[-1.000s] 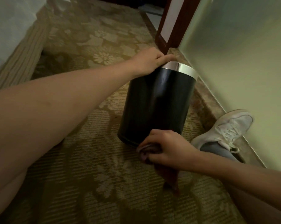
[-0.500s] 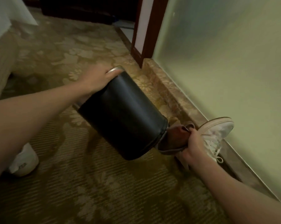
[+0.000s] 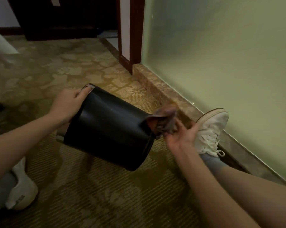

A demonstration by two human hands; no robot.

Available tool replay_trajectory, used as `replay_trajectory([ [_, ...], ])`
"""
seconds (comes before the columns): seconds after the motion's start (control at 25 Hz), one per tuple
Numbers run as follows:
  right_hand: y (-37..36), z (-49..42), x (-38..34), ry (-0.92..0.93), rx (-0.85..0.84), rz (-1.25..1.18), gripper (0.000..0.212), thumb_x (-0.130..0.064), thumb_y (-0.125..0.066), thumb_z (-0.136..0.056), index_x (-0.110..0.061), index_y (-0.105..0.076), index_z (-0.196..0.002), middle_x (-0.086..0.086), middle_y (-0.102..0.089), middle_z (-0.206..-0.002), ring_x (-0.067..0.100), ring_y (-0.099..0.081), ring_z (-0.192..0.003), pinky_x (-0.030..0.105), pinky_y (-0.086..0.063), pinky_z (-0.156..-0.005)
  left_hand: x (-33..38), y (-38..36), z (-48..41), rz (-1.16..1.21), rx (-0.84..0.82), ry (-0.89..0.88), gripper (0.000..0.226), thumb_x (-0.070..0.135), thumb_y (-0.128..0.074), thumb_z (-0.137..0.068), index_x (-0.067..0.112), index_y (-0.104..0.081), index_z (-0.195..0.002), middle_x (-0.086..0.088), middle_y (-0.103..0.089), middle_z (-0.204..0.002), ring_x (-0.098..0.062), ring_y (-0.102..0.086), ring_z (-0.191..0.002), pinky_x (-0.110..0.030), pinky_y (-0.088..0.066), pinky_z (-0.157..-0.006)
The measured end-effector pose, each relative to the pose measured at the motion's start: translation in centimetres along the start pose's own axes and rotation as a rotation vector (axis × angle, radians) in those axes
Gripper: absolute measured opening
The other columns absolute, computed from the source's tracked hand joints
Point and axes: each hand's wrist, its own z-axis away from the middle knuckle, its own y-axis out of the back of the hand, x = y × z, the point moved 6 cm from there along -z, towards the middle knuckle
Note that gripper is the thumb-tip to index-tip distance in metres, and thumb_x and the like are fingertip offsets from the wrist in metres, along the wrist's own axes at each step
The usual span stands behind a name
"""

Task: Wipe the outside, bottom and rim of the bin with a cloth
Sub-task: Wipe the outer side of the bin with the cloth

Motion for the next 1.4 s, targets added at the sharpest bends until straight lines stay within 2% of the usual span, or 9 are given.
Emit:
replay_trajectory([
  [0.12,1.6,-0.1,2.8,-0.029,0.016,0.274,0.021,-0.022,-0.06,-0.092,-0.002,-0.061,-0.1,0.012,-0.066,-0.099,0.019,-0.064,-0.084,0.026,-0.049,-0.069,0.3,-0.3,-0.2,-0.001,-0.024,-0.003,0.066,0.055,-0.037,-0.097,0.001,-0.066,-0.072,-0.023,-0.062,-0.068,-0.037,-0.06,-0.067,-0.05,-0.049,-0.067],
  [0.24,1.7,-0.8,3.3,-0.023,-0.018,0.5,0.08,-0.041,-0.089,-0.061,-0.008,-0.055,-0.125,0.011,-0.069,-0.116,0.022,-0.071,-0.099,0.032,-0.054,-0.074,1.2,-0.2,-0.1,0.005,0.001,0.015,0.064,0.05,-0.041,-0.098,-0.001,-0.064,-0.067,-0.022,-0.059,-0.063,-0.036,-0.057,-0.063,-0.047,-0.045,-0.063],
  [0.32,1.9,-1.4,3.4,-0.059,-0.005,0.572,0.097,-0.039,-0.094,-0.048,-0.008,-0.052,-0.13,0.012,-0.07,-0.115,0.022,-0.073,-0.096,0.03,-0.056,-0.066,1.6,0.0,0.1,-0.019,0.041,0.004,0.062,0.045,-0.043,-0.099,-0.003,-0.064,-0.067,-0.021,-0.058,-0.062,-0.035,-0.056,-0.063,-0.046,-0.043,-0.062],
  [0.44,1.7,-2.2,3.1,-0.097,0.01,0.636,0.073,-0.027,-0.09,-0.064,-0.004,-0.056,-0.124,0.012,-0.072,-0.109,0.023,-0.073,-0.09,0.029,-0.057,-0.063,1.8,0.1,0.5,0.022,0.02,-0.032,0.057,0.04,-0.043,-0.1,-0.004,-0.062,-0.068,-0.02,-0.058,-0.062,-0.033,-0.054,-0.061,-0.045,-0.04,-0.06],
  [0.6,0.5,-4.0,2.4,-0.117,0.046,0.81,0.047,-0.032,-0.08,-0.077,-0.009,-0.063,-0.115,0.01,-0.072,-0.103,0.026,-0.07,-0.093,0.038,-0.058,-0.08,2.3,0.1,1.2,0.07,-0.032,-0.04,0.047,0.045,-0.042,-0.092,0.012,-0.053,-0.059,0.0,-0.047,-0.055,-0.019,-0.045,-0.056,-0.036,-0.03,-0.054],
  [0.84,-0.2,-2.5,2.6,0.099,0.08,0.802,0.016,-0.025,-0.07,-0.088,-0.015,-0.058,-0.088,0.005,-0.067,-0.09,0.018,-0.065,-0.086,0.035,-0.052,-0.084,2.7,-0.6,0.8,0.211,-0.077,0.153,0.037,0.035,-0.047,-0.099,0.016,-0.055,-0.068,-0.001,-0.052,-0.065,-0.015,-0.049,-0.061,-0.031,-0.034,-0.056],
  [1.0,2.0,-0.2,3.4,0.269,0.142,0.661,0.015,-0.024,-0.067,-0.09,-0.017,-0.06,-0.101,0.005,-0.07,-0.1,0.013,-0.067,-0.089,0.028,-0.052,-0.082,3.8,-1.7,0.0,0.166,-0.072,0.195,0.036,0.039,-0.046,-0.097,0.011,-0.063,-0.081,-0.005,-0.055,-0.071,-0.02,-0.051,-0.067,-0.031,-0.034,-0.057],
  [1.16,5.9,4.3,7.4,0.293,0.191,0.598,0.026,-0.021,-0.065,-0.093,-0.022,-0.056,-0.118,-0.008,-0.068,-0.099,-0.008,-0.066,-0.08,0.01,-0.051,-0.071,4.7,-1.9,-0.8,0.09,-0.04,0.215,0.035,0.038,-0.047,-0.097,0.012,-0.061,-0.078,-0.007,-0.055,-0.071,-0.023,-0.051,-0.07,-0.03,-0.032,-0.053],
  [1.4,5.5,3.6,7.6,0.326,0.222,0.621,0.03,-0.028,-0.065,-0.093,-0.018,-0.058,-0.12,-0.002,-0.069,-0.103,0.005,-0.066,-0.093,0.015,-0.049,-0.076,6.0,-1.3,0.2,0.186,-0.125,0.111,0.035,0.03,-0.046,-0.1,0.014,-0.054,-0.071,0.001,-0.048,-0.064,-0.004,-0.046,-0.054,-0.012,-0.03,-0.043],
])
